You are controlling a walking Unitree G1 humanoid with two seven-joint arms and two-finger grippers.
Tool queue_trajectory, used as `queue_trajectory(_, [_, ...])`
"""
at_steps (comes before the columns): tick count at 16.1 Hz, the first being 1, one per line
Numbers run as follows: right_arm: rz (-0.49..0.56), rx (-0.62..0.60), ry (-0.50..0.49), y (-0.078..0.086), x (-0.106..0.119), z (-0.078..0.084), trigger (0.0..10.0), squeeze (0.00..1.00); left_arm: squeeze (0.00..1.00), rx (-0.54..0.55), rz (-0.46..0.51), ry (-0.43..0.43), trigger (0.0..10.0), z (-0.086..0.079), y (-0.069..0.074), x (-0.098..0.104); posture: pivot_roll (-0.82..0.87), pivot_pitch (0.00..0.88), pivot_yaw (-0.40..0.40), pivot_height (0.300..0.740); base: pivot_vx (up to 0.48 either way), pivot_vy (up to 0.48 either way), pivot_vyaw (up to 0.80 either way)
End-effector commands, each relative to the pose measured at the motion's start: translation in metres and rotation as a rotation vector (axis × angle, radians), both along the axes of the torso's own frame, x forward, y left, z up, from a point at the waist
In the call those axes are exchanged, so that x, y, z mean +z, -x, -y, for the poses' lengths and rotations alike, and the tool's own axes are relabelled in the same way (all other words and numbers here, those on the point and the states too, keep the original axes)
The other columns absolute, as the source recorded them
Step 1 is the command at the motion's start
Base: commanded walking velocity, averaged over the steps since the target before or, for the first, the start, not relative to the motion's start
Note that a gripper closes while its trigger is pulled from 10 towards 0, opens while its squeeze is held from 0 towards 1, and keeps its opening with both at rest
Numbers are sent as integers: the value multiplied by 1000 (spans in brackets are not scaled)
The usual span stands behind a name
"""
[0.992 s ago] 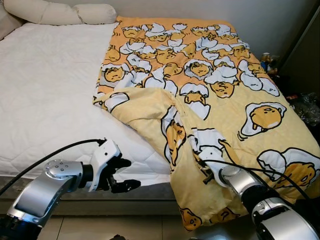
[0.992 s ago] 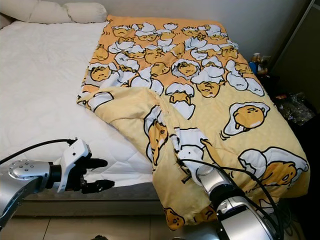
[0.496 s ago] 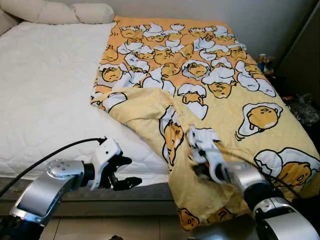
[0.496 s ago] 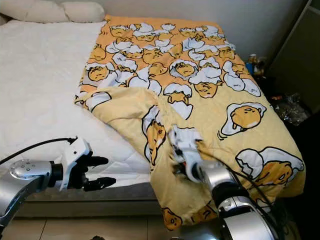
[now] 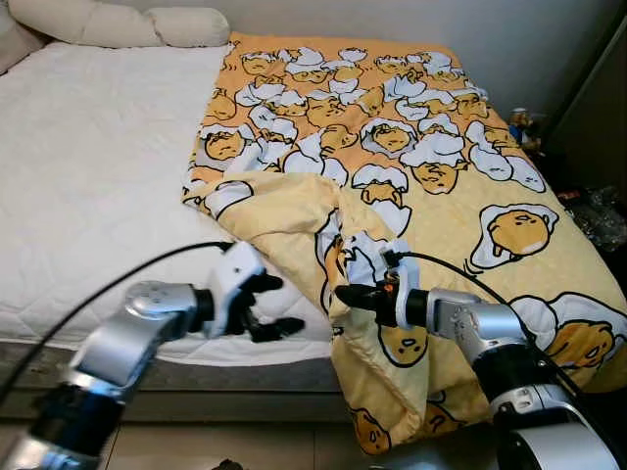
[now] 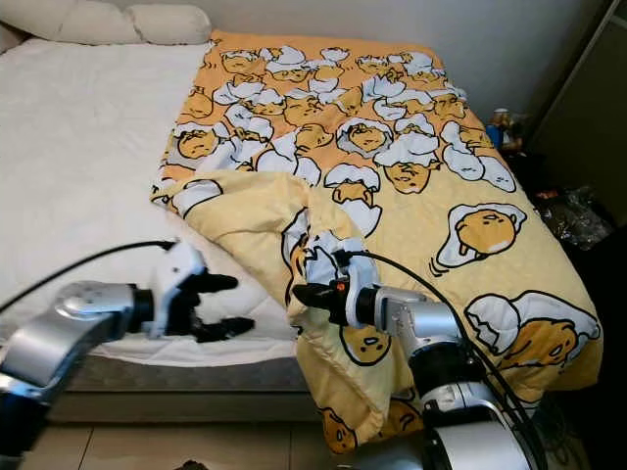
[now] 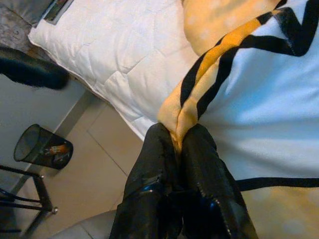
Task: Clean up the room
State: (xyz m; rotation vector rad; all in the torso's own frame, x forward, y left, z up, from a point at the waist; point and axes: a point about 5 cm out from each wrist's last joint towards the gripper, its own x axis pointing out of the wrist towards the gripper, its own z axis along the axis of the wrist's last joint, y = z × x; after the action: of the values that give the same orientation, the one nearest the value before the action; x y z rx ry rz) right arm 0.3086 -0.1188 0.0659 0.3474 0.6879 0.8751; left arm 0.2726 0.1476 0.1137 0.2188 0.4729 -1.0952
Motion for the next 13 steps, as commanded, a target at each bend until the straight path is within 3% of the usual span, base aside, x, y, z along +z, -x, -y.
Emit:
queue_trajectory(1, [3,8,-19,1,6,-1,0,0,1000,-27,-4,-14,10000,11,-2,-5,-61,0,-47,740,0,0,0])
queue_trajectory(9, [4,2,-103,6,20,-25,0,0,1000,-19,-51,28,10000,31,-2,-23,-56,0,6,740,0,0,0])
queue_trajectory(10, [8,9,-107,7,21,-31,0,0,365,-21,-53,88,10000,42,-6,-21,-59,0,1,740,0,0,0])
queue_trajectory(11, [7,6,-122,8,21,-35,0,0,0,-37,-72,142,10000,51,-7,-20,-59,0,-2,740,0,0,0])
queue_trajectory(13, [2,2,-148,10,21,-40,0,0,0,-48,-95,167,10000,59,-7,-24,-59,0,3,740,0,0,0])
